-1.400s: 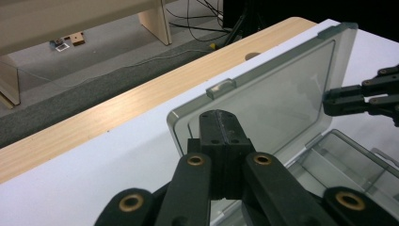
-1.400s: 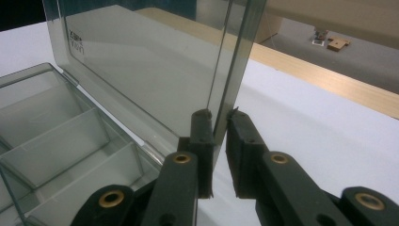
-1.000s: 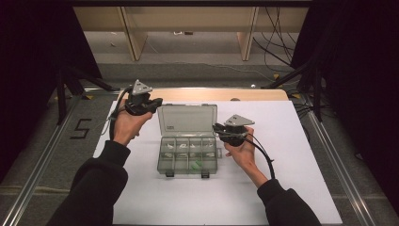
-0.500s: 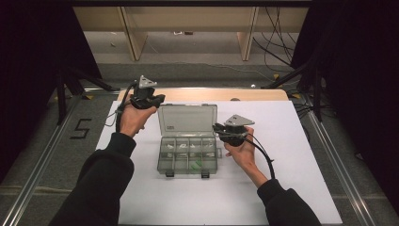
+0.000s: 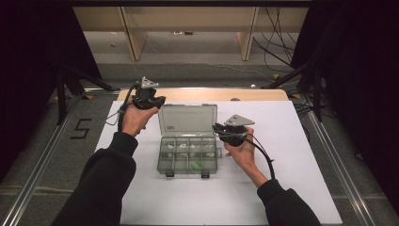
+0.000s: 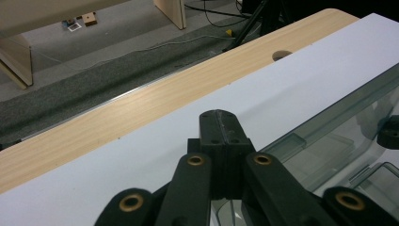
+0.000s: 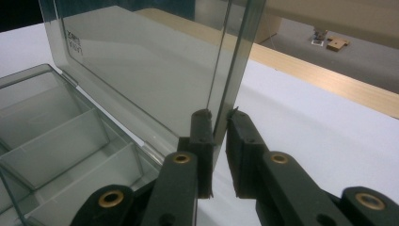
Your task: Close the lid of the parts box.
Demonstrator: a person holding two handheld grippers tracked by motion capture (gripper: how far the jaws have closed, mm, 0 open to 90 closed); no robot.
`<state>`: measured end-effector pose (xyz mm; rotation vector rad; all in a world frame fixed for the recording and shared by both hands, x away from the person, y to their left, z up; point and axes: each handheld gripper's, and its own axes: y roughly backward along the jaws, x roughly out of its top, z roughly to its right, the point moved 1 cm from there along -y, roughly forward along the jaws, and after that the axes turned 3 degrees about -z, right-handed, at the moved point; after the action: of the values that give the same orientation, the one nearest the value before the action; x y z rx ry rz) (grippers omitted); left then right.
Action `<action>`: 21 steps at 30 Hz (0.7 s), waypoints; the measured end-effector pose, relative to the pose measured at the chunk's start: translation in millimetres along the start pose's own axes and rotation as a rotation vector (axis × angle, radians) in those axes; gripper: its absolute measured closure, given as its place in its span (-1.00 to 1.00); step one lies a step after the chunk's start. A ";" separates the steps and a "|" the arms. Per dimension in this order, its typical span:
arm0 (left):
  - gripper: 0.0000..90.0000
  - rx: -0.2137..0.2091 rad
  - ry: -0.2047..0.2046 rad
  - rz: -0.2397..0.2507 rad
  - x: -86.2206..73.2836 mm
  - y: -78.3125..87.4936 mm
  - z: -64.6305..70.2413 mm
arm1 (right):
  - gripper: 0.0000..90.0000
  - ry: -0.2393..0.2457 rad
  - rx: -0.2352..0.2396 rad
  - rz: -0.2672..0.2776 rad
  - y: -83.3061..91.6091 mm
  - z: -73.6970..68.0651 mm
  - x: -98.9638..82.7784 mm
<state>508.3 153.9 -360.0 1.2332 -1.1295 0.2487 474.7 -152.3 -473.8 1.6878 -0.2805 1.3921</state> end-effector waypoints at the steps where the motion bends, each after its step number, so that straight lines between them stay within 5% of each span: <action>1: 1.00 0.000 0.053 0.032 -0.2 -2.0 4.2 | 0.81 -0.004 -0.003 0.002 0.0 0.0 0.0; 5: 1.00 -0.012 0.009 0.005 -0.8 1.1 2.7 | 0.66 -0.014 -0.011 -0.001 1.2 -0.2 0.8; 9: 1.00 -0.025 0.030 0.022 -2.6 2.3 9.5 | 0.38 -0.043 -0.009 -0.005 7.7 -0.3 3.9; 13: 1.00 -0.043 -0.006 -0.005 -4.1 8.9 13.5 | 0.11 -0.078 0.004 0.016 19.1 0.0 9.0; 14: 1.00 -0.050 0.017 0.021 -4.5 7.7 16.1 | 0.05 -0.086 0.015 0.015 24.1 -0.2 10.5; 16: 1.00 -0.071 0.017 -0.010 -6.2 12.4 20.5 | -0.03 -0.092 0.016 0.010 31.8 -0.8 12.3; 21: 1.00 -0.085 0.005 0.023 -10.3 16.4 25.7 | -0.17 -0.107 0.055 0.015 47.6 -4.7 13.9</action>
<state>478.1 142.8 -360.4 1.1444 -1.1389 0.2187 444.8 -171.0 -438.7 1.8125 -0.3184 1.3338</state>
